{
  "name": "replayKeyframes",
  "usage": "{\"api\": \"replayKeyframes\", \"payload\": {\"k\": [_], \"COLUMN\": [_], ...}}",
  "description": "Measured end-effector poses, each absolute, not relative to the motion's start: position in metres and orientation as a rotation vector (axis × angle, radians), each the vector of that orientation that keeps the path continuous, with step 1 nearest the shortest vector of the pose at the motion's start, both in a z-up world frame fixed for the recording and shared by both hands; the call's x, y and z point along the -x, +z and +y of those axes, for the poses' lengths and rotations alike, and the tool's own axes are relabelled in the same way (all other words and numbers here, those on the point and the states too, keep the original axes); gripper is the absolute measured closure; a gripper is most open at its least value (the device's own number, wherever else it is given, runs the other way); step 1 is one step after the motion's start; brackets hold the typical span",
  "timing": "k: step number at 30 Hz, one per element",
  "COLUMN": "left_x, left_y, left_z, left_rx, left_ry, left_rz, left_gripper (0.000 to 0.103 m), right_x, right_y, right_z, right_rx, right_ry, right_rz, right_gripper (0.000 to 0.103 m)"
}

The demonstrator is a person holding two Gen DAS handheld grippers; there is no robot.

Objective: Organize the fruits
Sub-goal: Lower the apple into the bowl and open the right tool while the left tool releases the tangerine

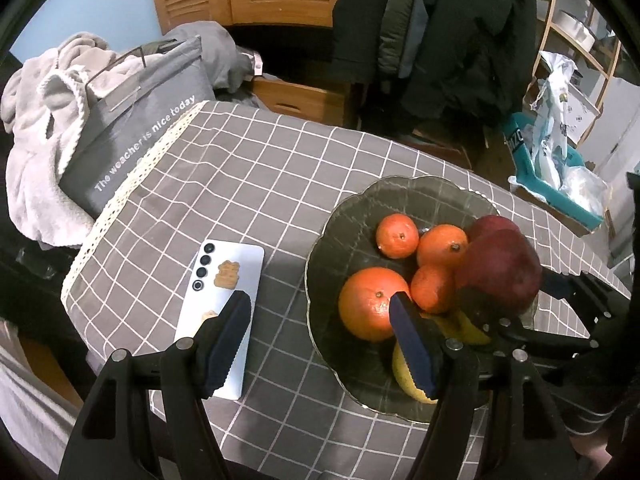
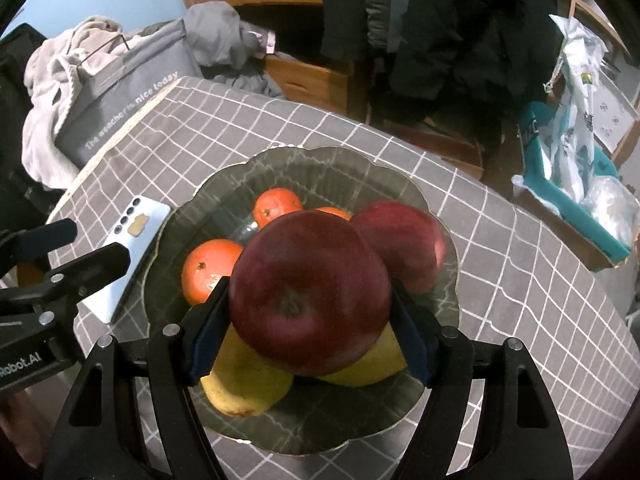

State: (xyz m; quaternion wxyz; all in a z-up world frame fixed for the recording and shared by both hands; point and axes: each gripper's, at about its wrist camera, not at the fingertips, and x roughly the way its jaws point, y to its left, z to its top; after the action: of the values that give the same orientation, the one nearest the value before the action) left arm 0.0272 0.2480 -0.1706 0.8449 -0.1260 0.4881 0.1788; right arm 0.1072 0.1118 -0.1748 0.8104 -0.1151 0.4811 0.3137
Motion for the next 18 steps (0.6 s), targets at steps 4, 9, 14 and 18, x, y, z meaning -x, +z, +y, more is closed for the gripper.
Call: {"api": "replayKeyframes", "payload": {"k": [4,9,14,18], "left_x": [-0.025,-0.021,-0.018,-0.017], "left_y": [-0.166,-0.158,-0.146,-0.138], "left_z": [0.249,0.25,0.245,0.239], "left_rx": [0.267,0.275,0.274,0.266], "left_ry": [0.379,0.378,0.371,0.361], "left_rz": [1.021,1.004,0.971,0.954], "left_gripper": [0.03,0.029,0.024,0.024], "right_x": [-0.108,-0.107,-0.106,-0.105], "right_y": [-0.165,-0.155,-0.14,-0.121], "right_z": [0.107,0.099,0.088,0.074], "right_rx": [0.225,0.2,0.177,0.143], "right_ry": [0.665,0.659,0.644,0.627], "right_rz": [1.002,0.988,0.955,0.917], "right_gripper": [0.024,0.023,0.024,0.024]}}
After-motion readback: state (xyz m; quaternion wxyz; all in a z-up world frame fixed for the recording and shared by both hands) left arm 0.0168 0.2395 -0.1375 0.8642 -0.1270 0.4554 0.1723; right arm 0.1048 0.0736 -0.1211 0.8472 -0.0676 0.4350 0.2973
